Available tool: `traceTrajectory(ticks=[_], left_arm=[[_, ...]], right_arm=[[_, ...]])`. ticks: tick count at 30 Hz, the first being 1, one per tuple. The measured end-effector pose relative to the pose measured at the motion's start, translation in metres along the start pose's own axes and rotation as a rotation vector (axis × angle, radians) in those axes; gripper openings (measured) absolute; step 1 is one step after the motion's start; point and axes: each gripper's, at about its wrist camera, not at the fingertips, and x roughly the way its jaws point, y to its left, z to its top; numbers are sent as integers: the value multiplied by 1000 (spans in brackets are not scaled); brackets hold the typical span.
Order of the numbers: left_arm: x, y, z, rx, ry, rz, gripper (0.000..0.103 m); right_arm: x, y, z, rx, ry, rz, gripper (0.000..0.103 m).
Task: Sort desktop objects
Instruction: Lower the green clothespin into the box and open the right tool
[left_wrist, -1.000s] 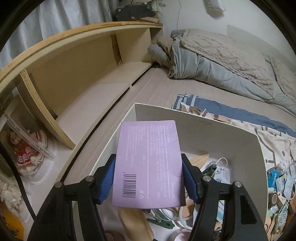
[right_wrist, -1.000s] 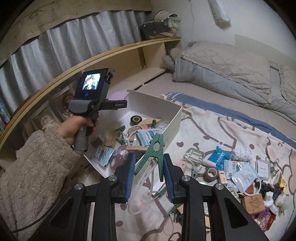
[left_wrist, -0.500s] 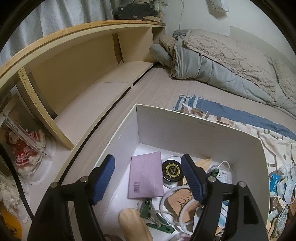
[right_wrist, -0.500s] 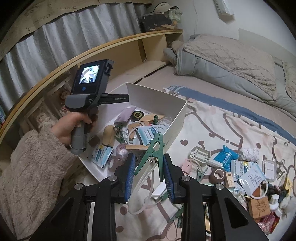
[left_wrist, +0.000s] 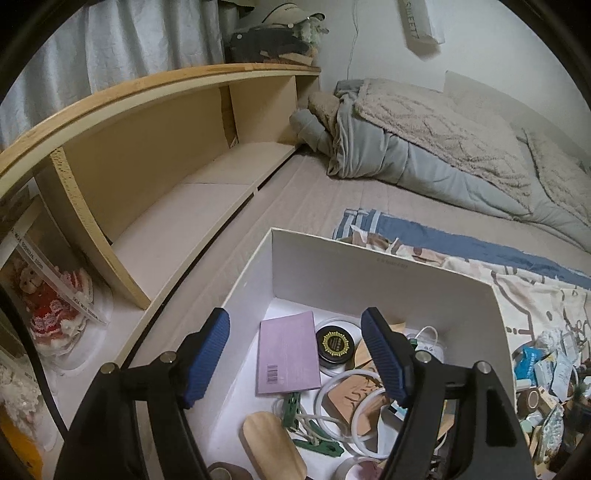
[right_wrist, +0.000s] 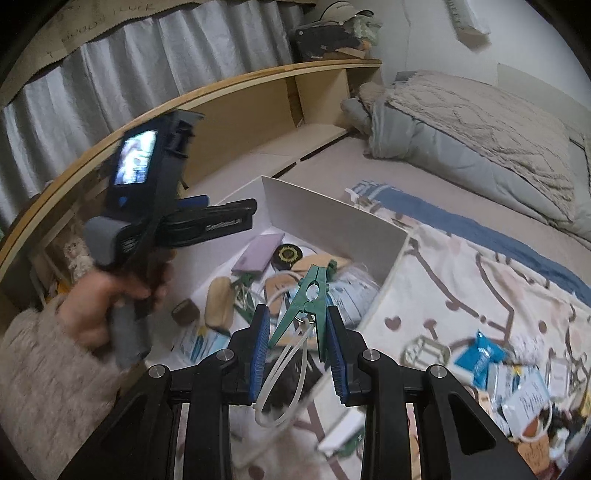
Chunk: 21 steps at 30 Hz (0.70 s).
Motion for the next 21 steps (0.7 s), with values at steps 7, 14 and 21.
traceTrajectory(ticks=[7, 14, 21], left_arm=[[-13, 6, -3, 10, -24, -27, 74], [-20, 15, -5, 10, -45, -35, 79], [-17, 20, -9, 2, -34, -55, 79]], right_arm=[[41, -4, 28, -12, 20, -48, 31], [75, -23, 49, 3, 34, -108, 31], [99, -36, 48, -2, 58, -136, 30]])
